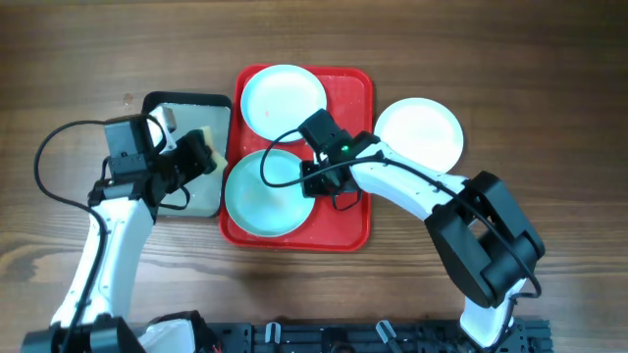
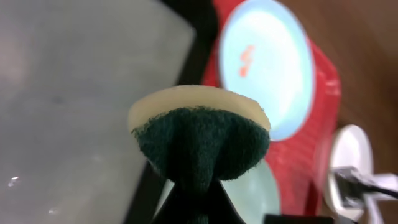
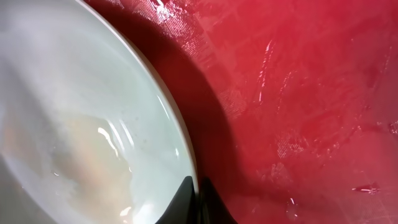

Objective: Clean dirty plates on tray and stack at the side
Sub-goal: 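Lift the light-blue plate with the right gripper and tilt it up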

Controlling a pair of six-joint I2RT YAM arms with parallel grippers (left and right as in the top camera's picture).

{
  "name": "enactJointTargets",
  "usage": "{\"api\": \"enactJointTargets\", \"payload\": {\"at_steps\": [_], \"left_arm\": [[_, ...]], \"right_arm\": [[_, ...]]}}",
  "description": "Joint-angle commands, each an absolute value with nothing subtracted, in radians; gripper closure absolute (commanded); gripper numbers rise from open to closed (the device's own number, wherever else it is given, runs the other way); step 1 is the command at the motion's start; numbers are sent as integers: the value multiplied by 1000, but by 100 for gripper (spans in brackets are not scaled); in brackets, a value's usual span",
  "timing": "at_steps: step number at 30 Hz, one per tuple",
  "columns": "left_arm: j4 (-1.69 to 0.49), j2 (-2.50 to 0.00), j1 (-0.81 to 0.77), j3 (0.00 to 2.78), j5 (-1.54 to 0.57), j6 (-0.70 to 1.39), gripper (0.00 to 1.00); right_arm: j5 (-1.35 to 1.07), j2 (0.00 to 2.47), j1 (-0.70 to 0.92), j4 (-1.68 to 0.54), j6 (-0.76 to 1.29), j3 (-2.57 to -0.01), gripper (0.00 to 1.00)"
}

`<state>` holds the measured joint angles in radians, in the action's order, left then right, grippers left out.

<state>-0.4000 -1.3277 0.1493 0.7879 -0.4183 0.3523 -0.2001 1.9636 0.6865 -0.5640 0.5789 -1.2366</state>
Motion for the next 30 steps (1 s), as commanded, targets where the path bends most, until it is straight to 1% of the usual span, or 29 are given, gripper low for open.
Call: {"api": "enactJointTargets", "payload": {"at_steps": [1,4,8,10,16,23,27,30], "left_arm": [[-400,-1225,155,778,-501,318,96],[-400,-1161,155,778,-501,318,96],[-405,-1087,155,778,-501,321,96],[-413,-1056,155,778,-501,321,96],[-432,-1023,155,778,-498,321,96],[-463,-1023,155,778,-285,321,96],[-489,-1023,155,778,-227,321,96],[-495,-1028,155,778,-184,321,96]], "right_arm": [[-171,1929,685,-582,553,-1252,96],[-112,1859,685,-585,542,-1271,96],[56,1747,685,-579,533,-1290,96],[123,1696,686,-556,488,-1290,96],[154,1657,701,-516,372,-1290,96],[446,1658,755,-493,352,-1288,96],[550,1658,818,-443,275,-1288,96],[683,1658,892,-392,194,-1288,96]]}}
